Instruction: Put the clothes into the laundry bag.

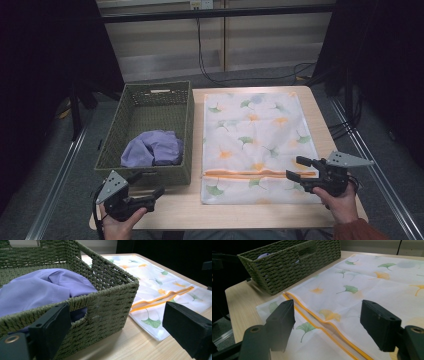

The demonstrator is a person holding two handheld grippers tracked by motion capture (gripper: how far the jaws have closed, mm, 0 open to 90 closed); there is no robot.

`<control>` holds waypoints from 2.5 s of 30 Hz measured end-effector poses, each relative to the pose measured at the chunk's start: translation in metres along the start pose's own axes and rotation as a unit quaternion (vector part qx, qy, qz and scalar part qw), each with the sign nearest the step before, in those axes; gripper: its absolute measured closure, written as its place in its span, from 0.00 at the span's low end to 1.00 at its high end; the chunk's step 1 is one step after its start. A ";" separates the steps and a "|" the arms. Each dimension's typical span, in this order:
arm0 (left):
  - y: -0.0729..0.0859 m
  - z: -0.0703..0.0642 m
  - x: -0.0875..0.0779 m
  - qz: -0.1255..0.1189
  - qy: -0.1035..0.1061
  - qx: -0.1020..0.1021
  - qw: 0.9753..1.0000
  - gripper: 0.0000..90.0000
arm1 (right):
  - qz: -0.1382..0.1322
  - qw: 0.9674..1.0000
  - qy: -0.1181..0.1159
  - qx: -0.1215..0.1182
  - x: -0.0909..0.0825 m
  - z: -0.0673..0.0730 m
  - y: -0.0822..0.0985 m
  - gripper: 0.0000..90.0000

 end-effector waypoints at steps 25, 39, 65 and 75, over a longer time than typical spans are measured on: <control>0.004 -0.006 0.001 -0.001 0.020 0.015 1.000 0.04 | 0.043 0.999 -0.025 0.018 0.011 0.005 0.002 0.30; 0.006 -0.007 0.000 0.012 0.026 0.009 1.000 0.04 | 0.099 0.992 -0.072 0.006 0.033 0.026 0.007 0.42; 0.001 -0.014 0.015 0.014 0.043 -0.001 0.999 0.06 | 0.142 0.987 -0.080 -0.003 0.080 0.012 -0.008 0.69; 0.002 -0.015 0.016 0.019 0.036 0.018 0.999 0.07 | 0.188 0.979 -0.073 -0.022 0.103 -0.003 0.006 0.61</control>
Point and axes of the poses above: each handheld gripper's, and its own axes: x roughly forward along the jaws, y roughly out of its underside, z roughly to its left, the point moved 6 cm from there along x, roughly forward along the jaws, and after that the axes turned 3 degrees about x, right-handed, at the moved point
